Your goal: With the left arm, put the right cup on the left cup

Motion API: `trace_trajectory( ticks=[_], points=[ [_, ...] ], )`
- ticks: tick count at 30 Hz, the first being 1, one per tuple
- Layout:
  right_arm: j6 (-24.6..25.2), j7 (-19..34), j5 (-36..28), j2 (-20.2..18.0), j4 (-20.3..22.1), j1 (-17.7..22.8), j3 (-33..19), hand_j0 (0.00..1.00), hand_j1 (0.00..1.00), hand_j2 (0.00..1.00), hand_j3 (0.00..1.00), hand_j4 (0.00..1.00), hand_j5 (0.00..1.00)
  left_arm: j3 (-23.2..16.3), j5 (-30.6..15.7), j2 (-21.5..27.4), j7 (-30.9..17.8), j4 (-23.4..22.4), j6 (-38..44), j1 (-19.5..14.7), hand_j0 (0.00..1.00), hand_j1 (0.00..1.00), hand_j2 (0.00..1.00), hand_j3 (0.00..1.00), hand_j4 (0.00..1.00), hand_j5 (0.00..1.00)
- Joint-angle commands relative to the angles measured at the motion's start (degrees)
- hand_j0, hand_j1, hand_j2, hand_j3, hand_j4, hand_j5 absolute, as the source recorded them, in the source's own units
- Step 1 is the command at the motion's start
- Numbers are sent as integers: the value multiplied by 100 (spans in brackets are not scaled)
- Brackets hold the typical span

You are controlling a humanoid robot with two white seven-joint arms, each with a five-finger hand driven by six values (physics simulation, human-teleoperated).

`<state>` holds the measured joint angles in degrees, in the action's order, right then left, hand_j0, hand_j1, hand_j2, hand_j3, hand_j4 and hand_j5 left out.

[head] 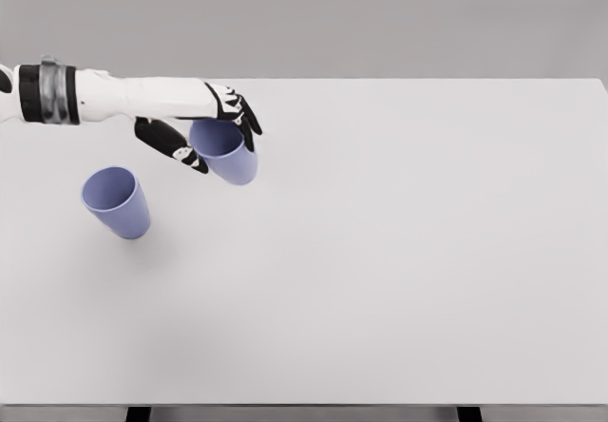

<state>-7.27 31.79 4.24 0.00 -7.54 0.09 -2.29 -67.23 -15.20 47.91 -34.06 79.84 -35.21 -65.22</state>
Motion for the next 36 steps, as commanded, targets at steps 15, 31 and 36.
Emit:
trace_trajectory(
  ticks=[15, 31, 36],
  points=[
    [-3, 2, 7, 0, -1, 0, 0, 100, 100, 100, 100, 100, 100, -53, -545, 1230, -94, 401, 21, -413, 51, 51, 51, 51, 51, 51],
    [-3, 2, 7, 0, -1, 0, 0, 100, 100, 100, 100, 100, 100, -88, -536, 2293, -94, 770, 21, -536, 52, 52, 52, 52, 52, 52],
    [-3, 2, 7, 0, -1, 0, 0, 100, 100, 100, 100, 100, 100, -106, -536, 2416, -94, 823, 21, -536, 53, 53, 53, 53, 53, 53]
  ],
)
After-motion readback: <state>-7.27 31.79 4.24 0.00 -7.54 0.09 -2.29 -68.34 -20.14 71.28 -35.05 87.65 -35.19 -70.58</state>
